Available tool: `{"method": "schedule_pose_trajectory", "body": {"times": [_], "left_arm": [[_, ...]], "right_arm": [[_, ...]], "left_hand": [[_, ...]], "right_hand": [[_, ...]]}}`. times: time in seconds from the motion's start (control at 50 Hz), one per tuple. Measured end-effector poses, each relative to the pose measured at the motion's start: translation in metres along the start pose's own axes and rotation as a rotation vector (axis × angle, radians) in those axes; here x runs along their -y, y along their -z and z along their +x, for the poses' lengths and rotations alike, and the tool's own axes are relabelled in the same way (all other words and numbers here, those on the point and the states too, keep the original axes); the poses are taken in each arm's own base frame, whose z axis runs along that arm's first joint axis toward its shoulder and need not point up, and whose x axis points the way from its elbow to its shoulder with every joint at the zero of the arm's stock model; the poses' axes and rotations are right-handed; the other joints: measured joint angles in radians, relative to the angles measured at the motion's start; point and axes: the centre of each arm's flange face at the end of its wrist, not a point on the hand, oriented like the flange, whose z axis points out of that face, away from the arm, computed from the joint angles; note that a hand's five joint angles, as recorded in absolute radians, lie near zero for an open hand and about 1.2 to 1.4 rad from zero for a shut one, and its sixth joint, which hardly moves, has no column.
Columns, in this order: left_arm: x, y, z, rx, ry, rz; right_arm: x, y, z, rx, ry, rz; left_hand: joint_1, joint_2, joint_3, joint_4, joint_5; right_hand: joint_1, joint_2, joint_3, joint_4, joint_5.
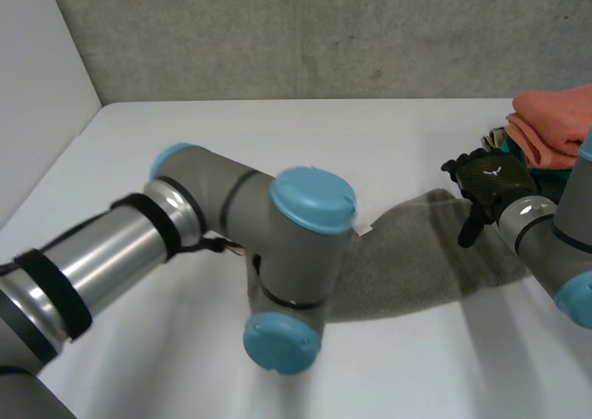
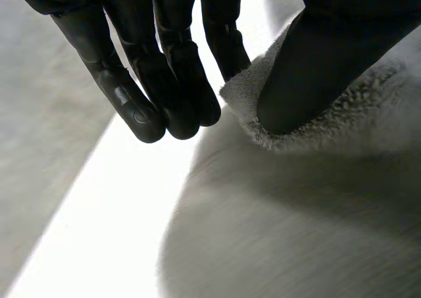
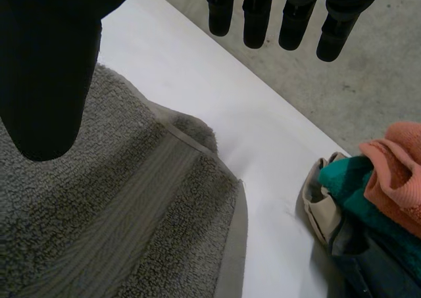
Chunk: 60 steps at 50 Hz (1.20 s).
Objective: Fold the laundry.
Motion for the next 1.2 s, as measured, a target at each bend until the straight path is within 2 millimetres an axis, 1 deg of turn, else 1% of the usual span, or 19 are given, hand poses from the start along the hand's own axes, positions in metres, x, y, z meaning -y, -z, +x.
{"method": "schedule_pose_trajectory", "body": {"times": [0.1, 0.12, 0.14, 0.18, 0.2, 0.24, 0.32, 0.44, 0.46, 0.48, 0.52, 0.6, 0.64, 0.74, 0.84, 0.88, 0.92, 1.04, 1.2], "left_arm": [[-0.017, -0.007, -0.054, 0.174, -0.004, -0.072], [-0.017, -0.007, -0.054, 0.174, -0.004, -0.072], [-0.024, -0.006, -0.076, 0.222, 0.012, -0.085], [-0.027, -0.005, -0.083, 0.236, 0.019, -0.087], [-0.035, -0.001, -0.104, 0.275, 0.039, -0.078], [-0.042, 0.003, -0.118, 0.302, 0.048, -0.062], [-0.056, 0.009, -0.136, 0.333, 0.023, -0.040], [-0.088, 0.013, -0.138, 0.318, -0.113, -0.124], [-0.090, 0.013, -0.138, 0.316, -0.118, -0.129], [-0.096, 0.013, -0.137, 0.308, -0.144, -0.153], [-0.101, 0.014, -0.137, 0.301, -0.165, -0.175], [-0.100, 0.016, -0.141, 0.307, -0.165, -0.178], [-0.095, 0.017, -0.144, 0.317, -0.148, -0.164], [-0.080, 0.024, -0.151, 0.338, -0.093, -0.120], [-0.067, 0.033, -0.150, 0.328, -0.047, -0.084], [-0.064, 0.038, -0.147, 0.310, -0.030, -0.071], [-0.062, 0.041, -0.144, 0.295, -0.020, -0.063], [-0.058, 0.044, -0.136, 0.254, 0.017, -0.039], [-0.060, 0.042, -0.134, 0.245, 0.050, -0.034]], "right_arm": [[0.003, 0.004, -0.005, 0.013, 0.006, 0.011], [0.003, 0.004, -0.005, 0.013, 0.006, 0.011], [0.003, 0.004, -0.005, 0.014, 0.006, 0.011], [0.005, 0.006, -0.007, 0.021, 0.011, 0.018], [0.006, 0.007, -0.009, 0.027, 0.015, 0.023], [0.008, 0.009, -0.011, 0.036, 0.022, 0.029], [0.009, 0.010, -0.015, 0.048, 0.033, 0.037], [0.010, 0.011, -0.017, 0.052, 0.042, 0.039], [0.010, 0.011, -0.016, 0.052, 0.042, 0.039], [0.011, 0.011, -0.016, 0.051, 0.043, 0.040], [0.011, 0.012, -0.014, 0.049, 0.045, 0.042], [0.016, 0.013, -0.007, 0.039, 0.064, 0.049], [0.019, 0.014, -0.002, 0.033, 0.079, 0.052], [0.025, 0.021, 0.016, 0.021, 0.131, 0.039], [0.020, 0.028, 0.031, 0.041, 0.192, -0.012], [0.011, 0.031, 0.037, 0.072, 0.225, -0.051], [0.004, 0.032, 0.039, 0.093, 0.242, -0.071], [-0.025, 0.027, 0.043, 0.130, 0.255, -0.089], [-0.060, 0.016, 0.045, 0.104, 0.237, -0.098]], "left_hand": [[0.000, 0.000, 0.000, 0.000, 0.000], [0.000, 0.000, 0.000, 0.000, 0.000], [0.000, 0.001, 0.000, 0.000, 0.000], [0.000, 0.001, 0.000, 0.000, 0.000], [0.000, 0.001, 0.001, 0.000, 0.000], [0.000, 0.002, 0.001, 0.001, 0.000], [0.000, 0.002, 0.001, 0.003, 0.000], [0.000, 0.002, 0.002, 0.003, 0.000], [0.000, 0.002, 0.002, 0.003, 0.000], [-0.124, -0.130, -0.130, -0.109, -0.104], [-0.496, -0.463, -0.439, -0.446, -0.432], [-0.890, -0.891, -0.868, -0.888, -0.855], [-0.962, -0.979, -0.970, -0.987, -0.937], [-0.962, -0.990, -0.981, -0.997, -0.938], [-0.962, -0.990, -0.981, -0.997, -0.938], [-0.962, -0.990, -0.981, -0.997, -0.938], [-0.962, -0.990, -0.981, -0.997, -0.938], [-0.962, -0.990, -0.981, -0.997, -0.938], [-0.962, -0.990, -0.981, -0.997, -0.938]], "right_hand": [[0.000, 0.000, 0.000, 0.000, 0.000], [0.000, 0.000, 0.000, 0.000, 0.000], [0.000, 0.000, 0.000, 0.000, 0.000], [0.000, 0.000, 0.000, 0.000, 0.000], [0.000, 0.000, 0.000, 0.000, 0.000], [0.000, 0.000, 0.000, 0.000, 0.000], [0.000, 0.000, 0.000, 0.000, 0.000], [0.000, 0.000, 0.000, 0.000, 0.000], [0.000, 0.000, 0.000, 0.000, 0.000], [0.000, 0.000, 0.000, 0.000, 0.000], [0.000, 0.000, 0.000, 0.000, 0.000], [0.000, 0.000, 0.000, 0.000, 0.000], [0.000, 0.000, 0.000, 0.000, 0.000], [0.000, 0.000, 0.000, 0.000, 0.000], [0.055, 0.071, 0.076, 0.073, 0.066], [0.181, 0.192, 0.202, 0.190, 0.184], [0.233, 0.238, 0.250, 0.247, 0.237], [0.299, 0.310, 0.316, 0.317, 0.306], [0.312, 0.327, 0.339, 0.333, 0.325]]}}
